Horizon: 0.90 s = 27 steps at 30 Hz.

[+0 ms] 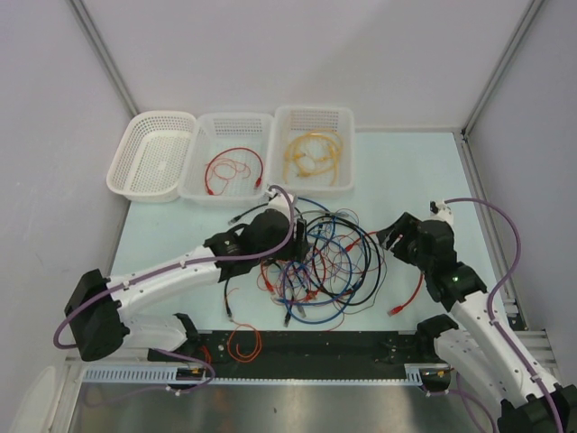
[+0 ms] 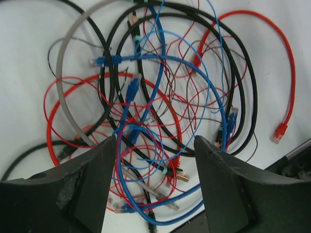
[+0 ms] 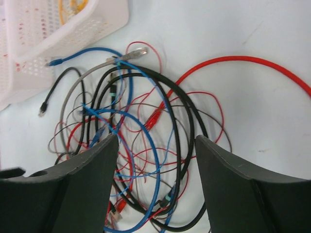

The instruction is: Untangle the cables

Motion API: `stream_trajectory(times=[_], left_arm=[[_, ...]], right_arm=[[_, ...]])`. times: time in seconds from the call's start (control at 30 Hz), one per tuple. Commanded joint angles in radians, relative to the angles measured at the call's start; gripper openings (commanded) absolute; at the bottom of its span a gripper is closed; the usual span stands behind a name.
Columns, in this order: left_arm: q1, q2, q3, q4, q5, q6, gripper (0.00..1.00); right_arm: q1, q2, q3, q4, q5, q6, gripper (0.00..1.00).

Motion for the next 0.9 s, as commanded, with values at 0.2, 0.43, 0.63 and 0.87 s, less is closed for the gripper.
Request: stream_trajectory(times=[0.2, 0.43, 0.63, 0.87], left_arm=[[0.001, -0.086, -0.134, -0.151, -0.128, -0.229, 0.71], [0.163, -0.086, -0.324, -0.016, 0.016, -0.248, 0.68], [0.169, 0.074, -0.317, 0.054, 0.06, -0.193, 0.73], [0.169, 0.175, -0.323, 0.127, 0.119, -0.202, 0.68]], right_arm=[[-0.116, 0.182, -0.01, -0.023, -0.038, 0.084, 0.71], [-0.087, 0.069, -0.036, 0.016, -0.036, 0.114, 0.68], [-0.056, 0.041, -0.036, -0.03, -0.022, 0.114, 0.68], [-0.049, 0.035, -0.036, -0.046, -0.016, 0.102, 0.68]])
